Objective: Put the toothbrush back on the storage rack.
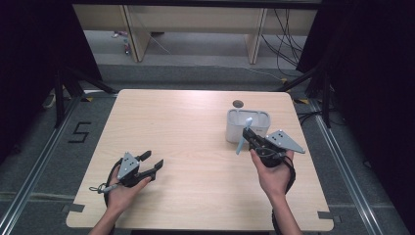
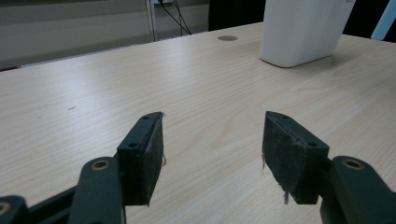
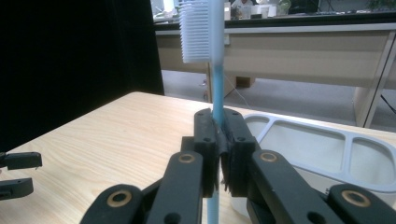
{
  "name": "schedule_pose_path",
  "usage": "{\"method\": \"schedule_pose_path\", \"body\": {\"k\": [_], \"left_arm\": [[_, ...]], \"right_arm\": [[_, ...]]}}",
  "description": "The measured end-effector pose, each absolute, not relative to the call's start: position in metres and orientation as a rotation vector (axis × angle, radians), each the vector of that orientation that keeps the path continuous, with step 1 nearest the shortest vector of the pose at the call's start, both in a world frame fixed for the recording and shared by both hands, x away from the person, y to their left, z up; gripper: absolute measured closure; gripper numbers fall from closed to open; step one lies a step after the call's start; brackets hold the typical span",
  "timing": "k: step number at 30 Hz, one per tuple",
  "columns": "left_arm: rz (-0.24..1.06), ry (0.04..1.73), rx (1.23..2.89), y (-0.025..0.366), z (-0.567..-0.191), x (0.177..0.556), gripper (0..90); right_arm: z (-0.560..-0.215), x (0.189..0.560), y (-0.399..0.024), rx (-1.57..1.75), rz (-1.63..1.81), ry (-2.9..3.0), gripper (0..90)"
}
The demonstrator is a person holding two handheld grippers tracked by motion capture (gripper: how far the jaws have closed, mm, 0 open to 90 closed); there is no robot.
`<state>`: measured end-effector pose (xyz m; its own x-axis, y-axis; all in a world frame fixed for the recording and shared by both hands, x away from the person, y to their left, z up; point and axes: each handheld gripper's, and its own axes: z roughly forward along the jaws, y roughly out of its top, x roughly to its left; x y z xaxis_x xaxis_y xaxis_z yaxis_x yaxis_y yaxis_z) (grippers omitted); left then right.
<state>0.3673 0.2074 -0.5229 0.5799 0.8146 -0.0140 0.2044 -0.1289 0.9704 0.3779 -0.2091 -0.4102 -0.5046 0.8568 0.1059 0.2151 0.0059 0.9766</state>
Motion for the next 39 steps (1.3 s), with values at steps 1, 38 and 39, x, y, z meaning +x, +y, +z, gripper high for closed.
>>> {"method": "schedule_pose_path", "body": {"k": [1,38,39], "left_arm": [[0.656,0.871,1.662,0.208,-0.522,0.367,38.0],[0.67,0.872,1.658,0.207,-0.522,0.366,38.1],[0.67,0.873,1.659,0.207,-0.522,0.366,38.1]], "right_arm": [[-0.409,0.379,-0.212,1.089,1.525,1.736,86.0],[-0.394,0.384,-0.231,1.115,1.513,1.678,85.9],[-0.393,0.384,-0.232,1.125,1.507,1.68,85.9]]}}
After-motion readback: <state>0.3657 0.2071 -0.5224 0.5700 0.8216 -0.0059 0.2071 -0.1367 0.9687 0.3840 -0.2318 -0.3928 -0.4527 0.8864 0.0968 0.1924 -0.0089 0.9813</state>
